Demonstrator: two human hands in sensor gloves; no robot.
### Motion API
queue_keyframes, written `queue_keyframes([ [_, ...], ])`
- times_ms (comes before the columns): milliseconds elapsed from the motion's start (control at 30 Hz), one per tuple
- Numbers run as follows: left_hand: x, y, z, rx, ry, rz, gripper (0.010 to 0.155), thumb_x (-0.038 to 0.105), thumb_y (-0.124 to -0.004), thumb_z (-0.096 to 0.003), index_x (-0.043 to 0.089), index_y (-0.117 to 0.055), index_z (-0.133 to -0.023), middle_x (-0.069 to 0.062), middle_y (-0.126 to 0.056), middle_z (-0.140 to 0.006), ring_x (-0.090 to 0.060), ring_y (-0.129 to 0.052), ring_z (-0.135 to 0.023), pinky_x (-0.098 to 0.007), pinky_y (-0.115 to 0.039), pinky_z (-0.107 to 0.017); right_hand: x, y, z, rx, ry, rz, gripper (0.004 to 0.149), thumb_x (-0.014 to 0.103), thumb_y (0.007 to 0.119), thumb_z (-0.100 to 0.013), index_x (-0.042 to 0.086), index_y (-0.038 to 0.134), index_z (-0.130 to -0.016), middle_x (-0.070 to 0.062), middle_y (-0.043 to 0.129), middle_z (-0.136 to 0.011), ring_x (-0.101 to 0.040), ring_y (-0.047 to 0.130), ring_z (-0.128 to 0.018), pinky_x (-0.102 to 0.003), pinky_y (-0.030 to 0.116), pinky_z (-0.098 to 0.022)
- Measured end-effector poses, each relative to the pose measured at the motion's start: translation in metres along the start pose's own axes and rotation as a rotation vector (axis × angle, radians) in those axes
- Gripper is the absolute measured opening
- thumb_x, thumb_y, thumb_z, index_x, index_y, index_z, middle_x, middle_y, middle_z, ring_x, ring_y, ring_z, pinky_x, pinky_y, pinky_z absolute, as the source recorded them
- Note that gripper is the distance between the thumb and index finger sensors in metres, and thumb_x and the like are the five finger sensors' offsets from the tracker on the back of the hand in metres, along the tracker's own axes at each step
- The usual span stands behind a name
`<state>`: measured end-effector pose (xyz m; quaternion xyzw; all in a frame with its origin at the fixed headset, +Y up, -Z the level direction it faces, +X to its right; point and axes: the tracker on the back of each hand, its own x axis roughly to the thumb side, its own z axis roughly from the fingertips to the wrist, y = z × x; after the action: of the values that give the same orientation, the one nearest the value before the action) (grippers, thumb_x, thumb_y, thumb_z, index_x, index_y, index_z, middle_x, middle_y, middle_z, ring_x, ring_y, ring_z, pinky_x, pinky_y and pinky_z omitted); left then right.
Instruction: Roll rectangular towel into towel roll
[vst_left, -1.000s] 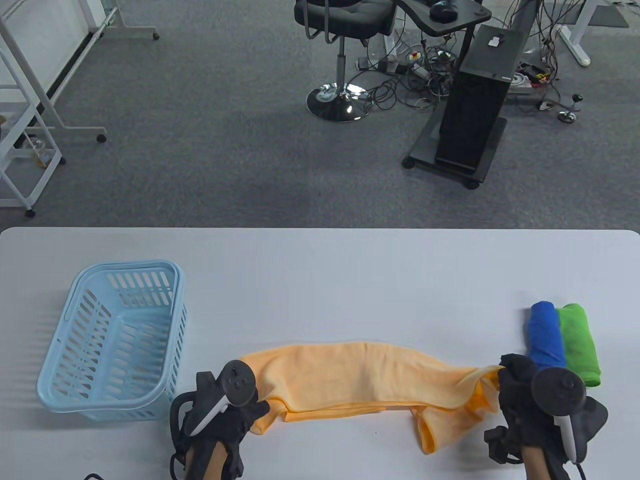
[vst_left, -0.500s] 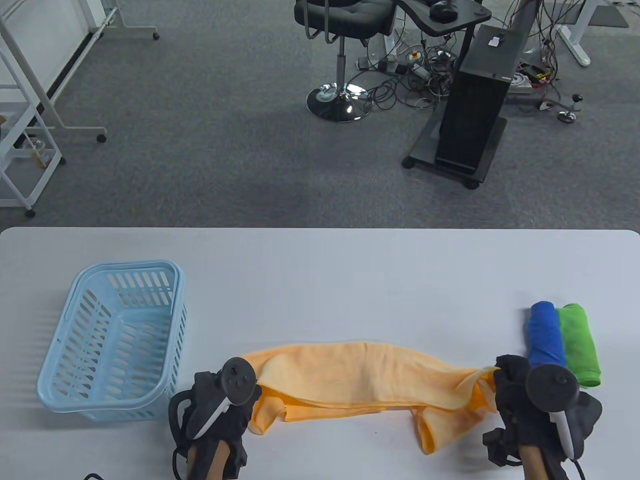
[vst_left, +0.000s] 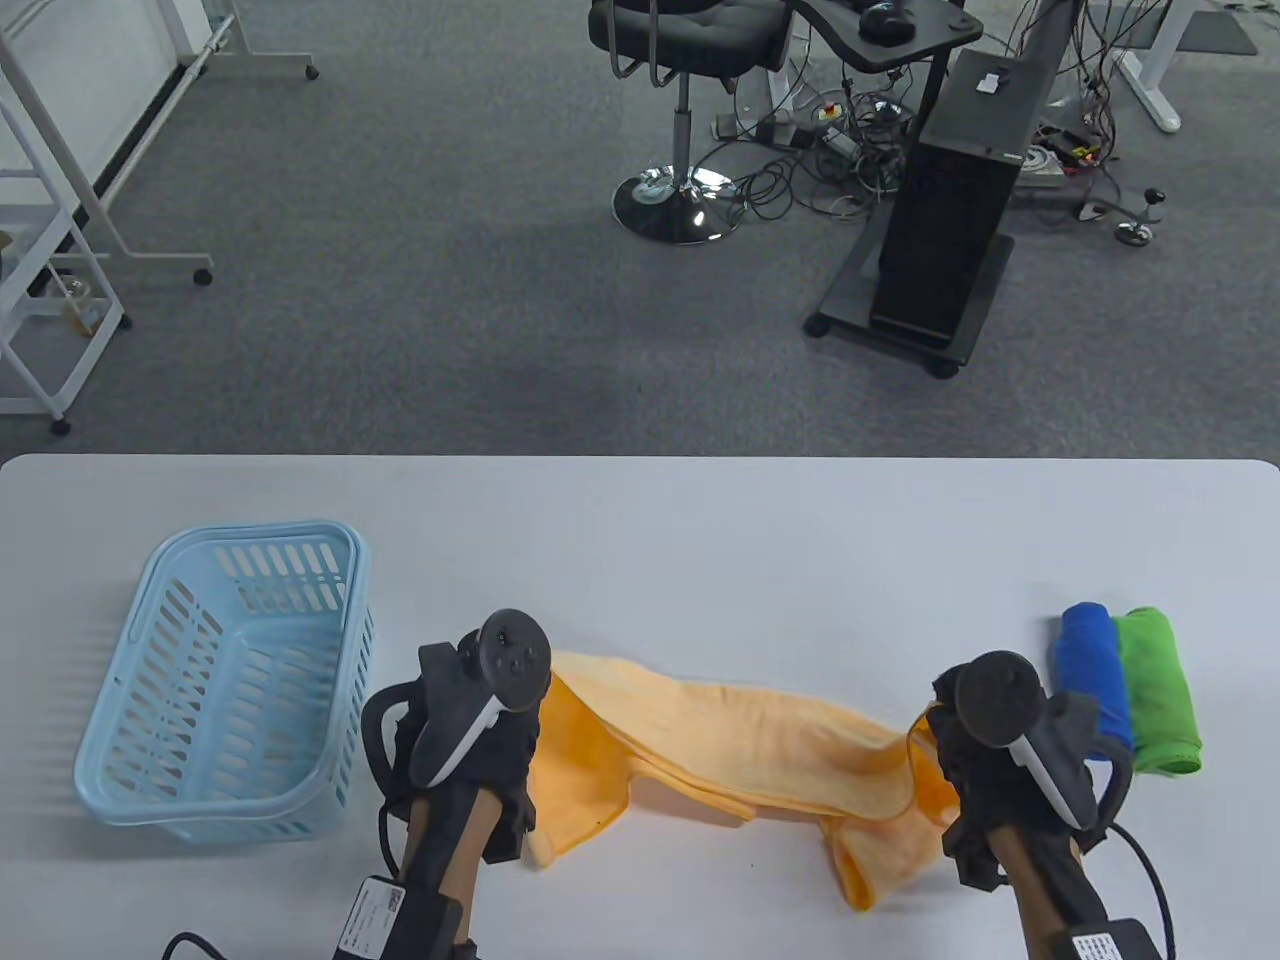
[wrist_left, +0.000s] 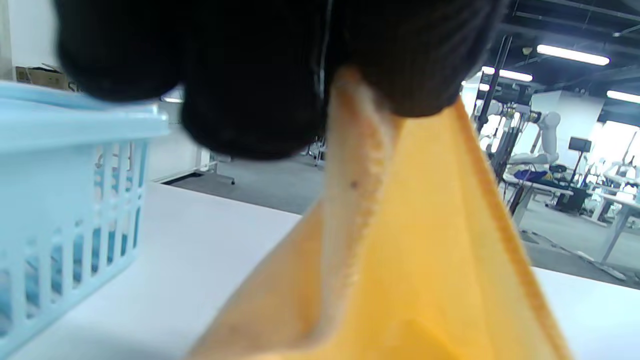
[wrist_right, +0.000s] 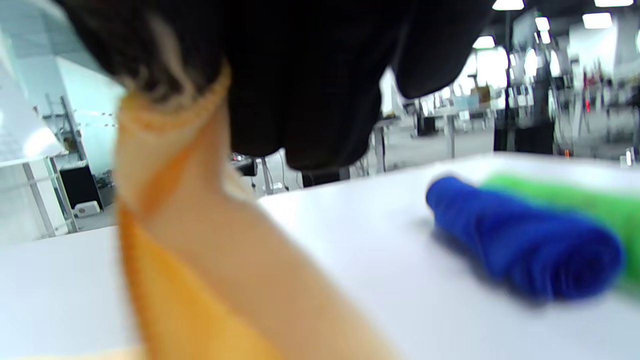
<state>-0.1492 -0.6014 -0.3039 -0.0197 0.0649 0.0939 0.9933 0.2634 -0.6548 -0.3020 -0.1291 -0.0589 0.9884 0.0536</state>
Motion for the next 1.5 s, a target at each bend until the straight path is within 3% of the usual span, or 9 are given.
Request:
queue_keyframes([
  [233,-0.016,0.06,-0.01,0.135,0.026,0.072,0.044,0.043,-0.084,-0.0404,0.023,-0.101,-0.076,-0.012,-0.104,-0.077,-0.004,-0.104,-0.005,-0.032,-0.091,-0.011,0.017,-0.039,-0.042,-0.07,0.003,0.27,0.047,0.034,0.086,-0.029,0.022,0.083,-0.075,-0.003,0.094,-0.066,-0.023,0.1,-0.053,-0.053,0.07,-0.062],
  [467,-0.07,0.079,-0.027,0.191,0.168,0.181,0.044,0.041,-0.085,-0.0407,0.021,-0.101,-0.076,-0.014,-0.107,-0.072,-0.003,-0.103,0.002,-0.03,-0.092,-0.005,-0.008,-0.062,-0.065,-0.097,0.105,0.278,0.047,0.033,0.085,-0.029,0.022,0.083,-0.075,-0.003,0.094,-0.065,-0.022,0.099,-0.048,-0.052,0.071,-0.061],
  [767,-0.111,0.087,-0.052,0.171,0.295,0.317,0.043,0.043,-0.085,-0.0411,0.021,-0.103,-0.073,-0.014,-0.109,-0.068,0.002,-0.101,0.009,-0.025,-0.091,0.001,-0.031,-0.08,-0.085,0.026,0.269,0.048,0.046,0.032,0.085,-0.03,0.019,0.085,-0.074,-0.005,0.096,-0.06,-0.008,0.091,-0.003,-0.034,0.089,-0.032],
  [900,-0.105,0.081,-0.064,0.16,0.303,0.598,0.044,0.035,-0.079,-0.0451,0.018,-0.093,-0.084,-0.019,-0.106,-0.071,0.006,-0.105,0.005,-0.025,-0.094,0.001,-0.024,-0.084,-0.096,0.075,0.336,-0.401,0.047,0.031,0.083,-0.032,0.02,0.081,-0.077,-0.007,0.094,-0.069,-0.007,0.108,-0.024,-0.034,0.09,-0.039],
  [1000,-0.101,0.083,-0.076,0.153,0.237,0.856,0.046,0.03,-0.075,-0.0473,0.016,-0.082,-0.091,-0.023,-0.102,-0.074,-0.009,-0.121,-0.02,-0.034,-0.1,-0.011,-0.018,-0.091,-0.104,0.055,0.321,-0.703,0.047,0.032,0.081,-0.033,0.021,0.078,-0.079,-0.008,0.089,-0.077,-0.013,0.108,-0.052,-0.038,0.082,-0.055],
  [1067,-0.098,0.087,-0.08,0.174,0.16,1.015,0.047,0.03,-0.072,-0.0483,0.016,-0.076,-0.093,-0.025,-0.095,-0.083,-0.025,-0.114,-0.059,-0.047,-0.093,-0.041,-0.016,-0.104,-0.107,-0.037,0.295,-0.804,0.047,0.032,0.08,-0.033,0.021,0.076,-0.079,-0.009,0.083,-0.084,-0.016,0.103,-0.063,-0.04,0.077,-0.06],
  [1200,-0.099,0.097,-0.08,0.272,0.061,1.2,0.044,0.033,-0.073,-0.0481,0.02,-0.081,-0.089,-0.022,-0.082,-0.097,-0.03,-0.101,-0.077,-0.051,-0.081,-0.056,-0.018,-0.14,-0.107,-0.202,0.189,-0.768,0.047,0.029,0.079,-0.034,0.021,0.075,-0.08,-0.009,0.073,-0.093,-0.017,0.094,-0.076,-0.042,0.069,-0.065],
  [1333,-0.103,0.094,-0.072,0.263,0.006,1.059,0.043,0.034,-0.078,-0.0466,0.019,-0.089,-0.086,-0.021,-0.081,-0.098,-0.029,-0.098,-0.08,-0.051,-0.078,-0.058,-0.037,-0.152,-0.096,-0.243,0.128,-0.552,0.047,0.028,0.079,-0.033,0.022,0.076,-0.08,-0.007,0.073,-0.093,-0.016,0.094,-0.077,-0.042,0.068,-0.066],
  [1500,-0.107,0.068,-0.045,0.248,0.068,0.56,0.043,0.035,-0.085,-0.0421,0.018,-0.098,-0.08,-0.019,-0.085,-0.096,-0.025,-0.102,-0.078,-0.048,-0.08,-0.058,-0.081,-0.1,-0.064,-0.096,0.167,-0.497,0.046,0.028,0.08,-0.034,0.024,0.078,-0.08,-0.007,0.076,-0.092,-0.019,0.096,-0.075,-0.048,0.069,-0.064],
])
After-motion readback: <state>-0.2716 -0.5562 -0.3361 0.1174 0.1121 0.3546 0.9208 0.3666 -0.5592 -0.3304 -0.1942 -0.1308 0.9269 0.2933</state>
